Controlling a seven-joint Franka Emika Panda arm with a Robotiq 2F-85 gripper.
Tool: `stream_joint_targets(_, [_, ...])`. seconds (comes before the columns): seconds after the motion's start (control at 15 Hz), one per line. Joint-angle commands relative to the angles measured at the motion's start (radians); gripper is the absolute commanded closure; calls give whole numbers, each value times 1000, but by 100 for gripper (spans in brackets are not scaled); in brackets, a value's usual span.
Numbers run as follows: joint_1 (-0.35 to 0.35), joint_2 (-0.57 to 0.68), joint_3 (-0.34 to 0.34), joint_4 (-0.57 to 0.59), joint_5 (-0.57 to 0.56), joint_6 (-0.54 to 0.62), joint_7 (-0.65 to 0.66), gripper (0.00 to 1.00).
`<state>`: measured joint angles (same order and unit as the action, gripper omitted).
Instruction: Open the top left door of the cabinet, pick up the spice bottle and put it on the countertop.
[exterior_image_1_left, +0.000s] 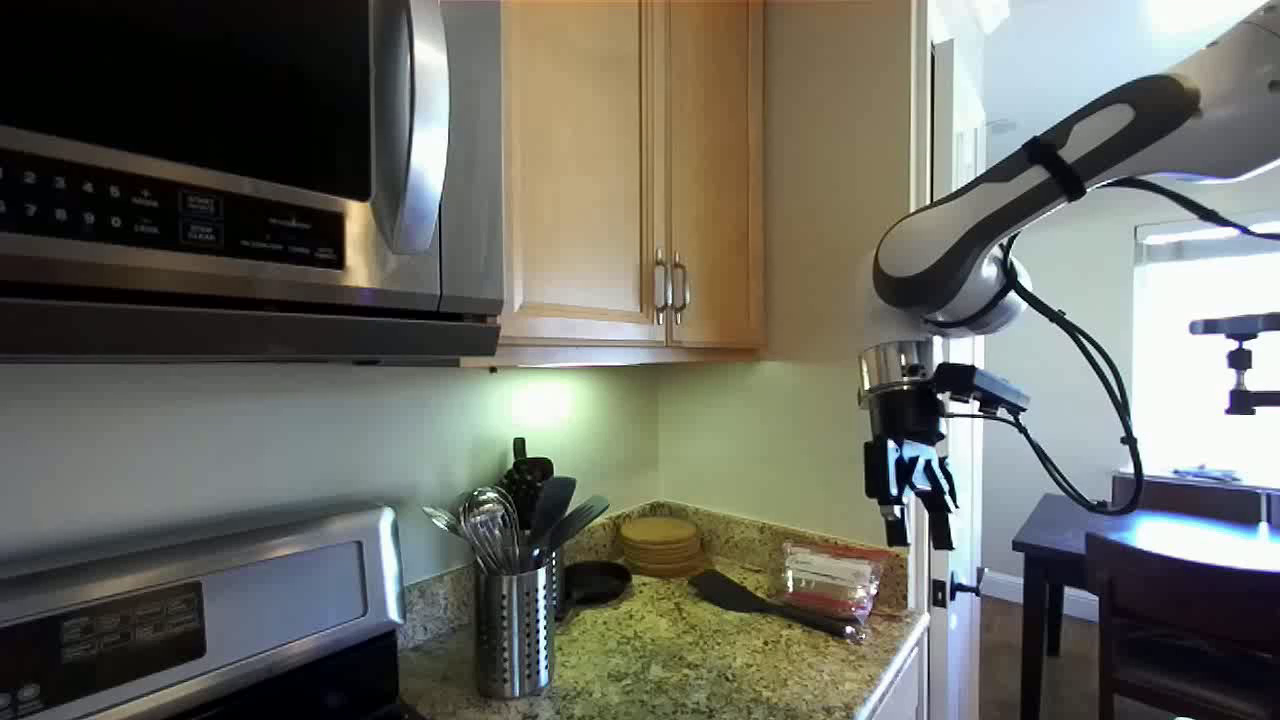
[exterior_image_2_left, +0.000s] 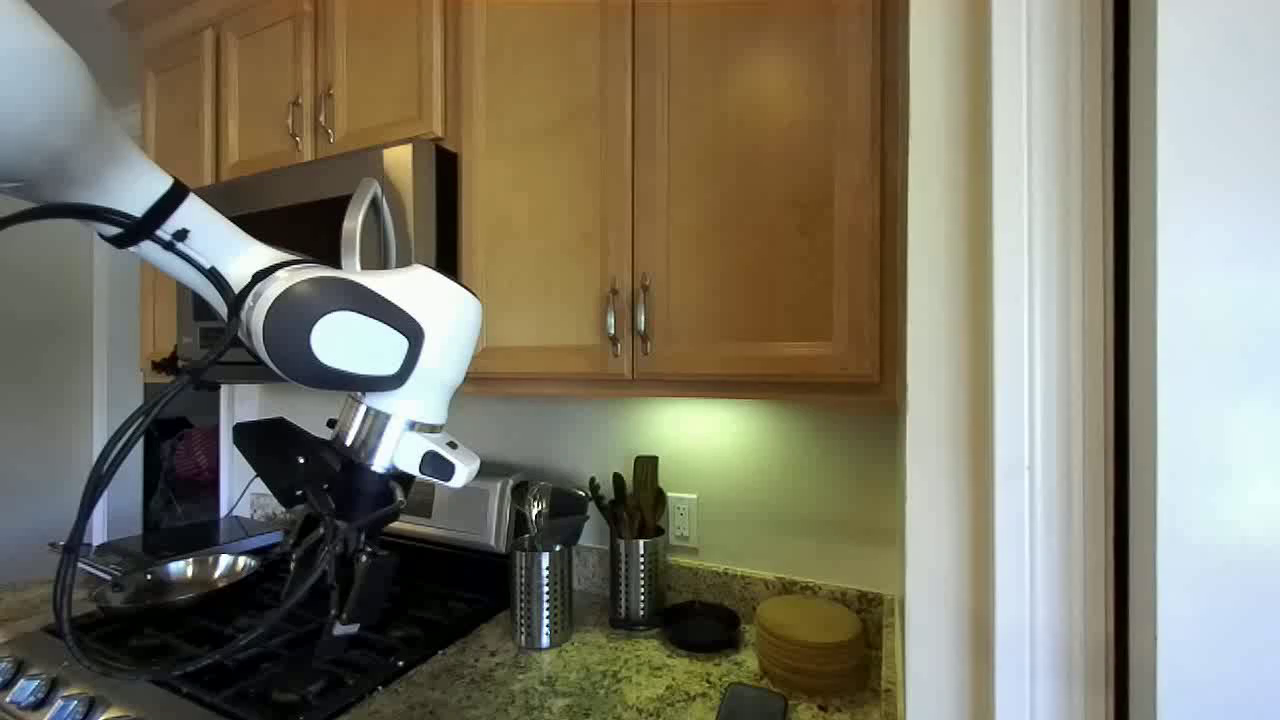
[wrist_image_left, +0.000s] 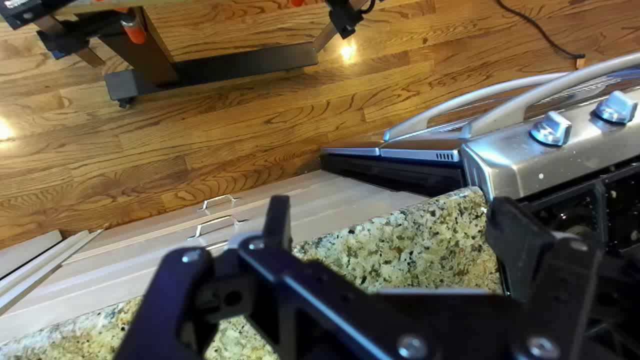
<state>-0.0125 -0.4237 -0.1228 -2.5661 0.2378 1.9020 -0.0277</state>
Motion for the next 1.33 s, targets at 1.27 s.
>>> stream_joint_targets(1.27, [-38,21,14,127,-74,382,-64,0])
